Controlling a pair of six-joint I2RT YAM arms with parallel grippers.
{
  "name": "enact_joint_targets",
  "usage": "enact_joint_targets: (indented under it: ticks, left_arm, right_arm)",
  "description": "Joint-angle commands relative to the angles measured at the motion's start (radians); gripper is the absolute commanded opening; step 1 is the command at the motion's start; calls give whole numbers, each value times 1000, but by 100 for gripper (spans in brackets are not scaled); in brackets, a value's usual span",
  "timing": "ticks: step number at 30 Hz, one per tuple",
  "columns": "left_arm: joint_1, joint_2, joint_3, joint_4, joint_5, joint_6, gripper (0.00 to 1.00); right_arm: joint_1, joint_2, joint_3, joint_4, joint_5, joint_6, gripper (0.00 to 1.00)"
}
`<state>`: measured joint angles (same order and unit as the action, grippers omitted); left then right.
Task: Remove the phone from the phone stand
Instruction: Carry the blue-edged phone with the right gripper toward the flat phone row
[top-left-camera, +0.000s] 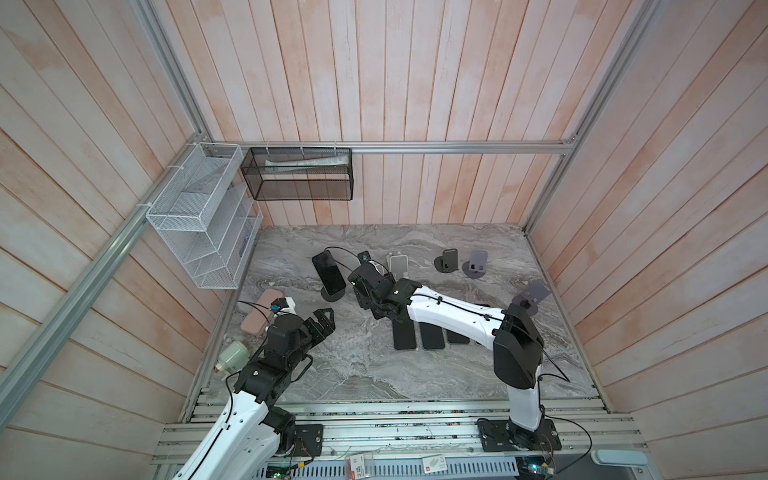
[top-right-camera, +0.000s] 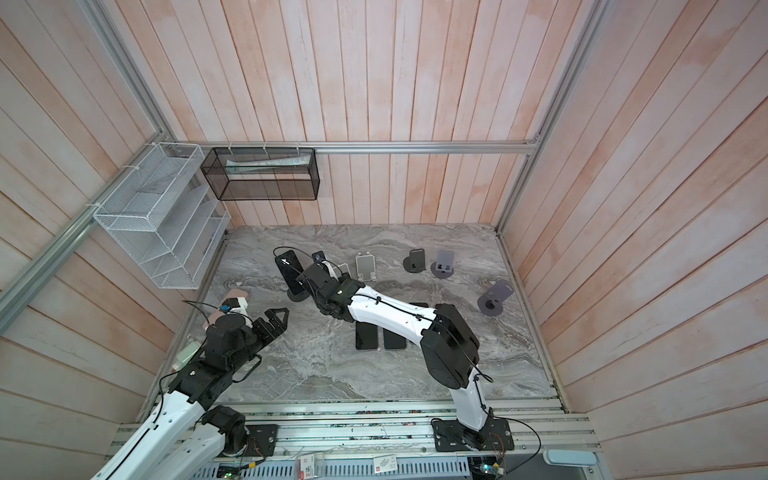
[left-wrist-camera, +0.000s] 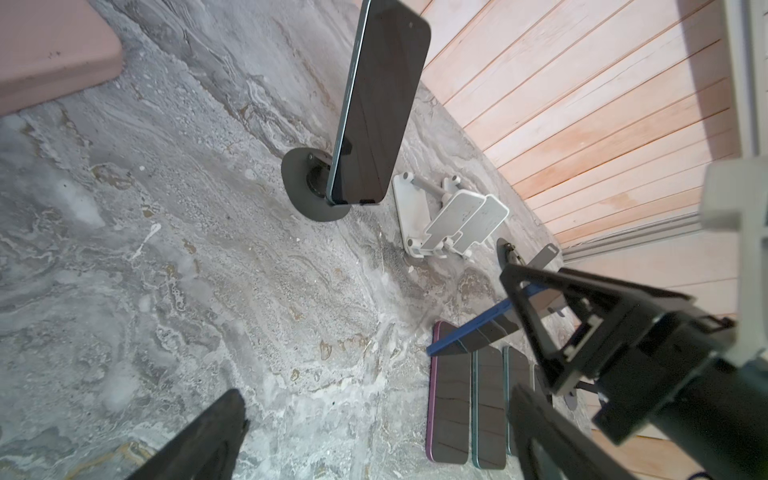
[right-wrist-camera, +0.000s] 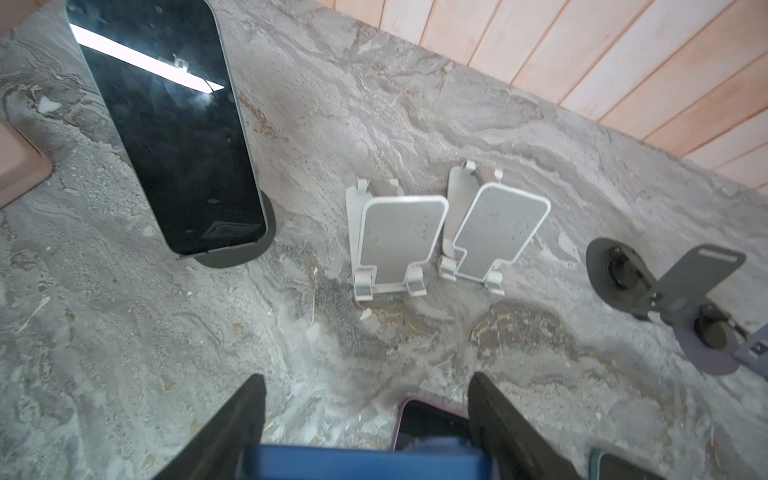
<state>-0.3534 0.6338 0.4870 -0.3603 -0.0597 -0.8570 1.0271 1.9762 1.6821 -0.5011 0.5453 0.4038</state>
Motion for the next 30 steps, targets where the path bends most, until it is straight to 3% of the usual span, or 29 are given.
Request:
enact_joint_targets:
  ticks: [1, 11, 30]
  left_arm:
    - [7, -41, -29, -14, -34, 6, 100]
    - [6, -57, -59, -2, -26, -28, 100]
    - [8, -48, -12, -38, -39, -30, 100]
  right_arm:
    - [17, -35, 13, -93, 10, 128, 68]
    - [34, -24, -6, -135, -79, 229, 67]
    - [7, 33, -63, -46, -187, 252, 66]
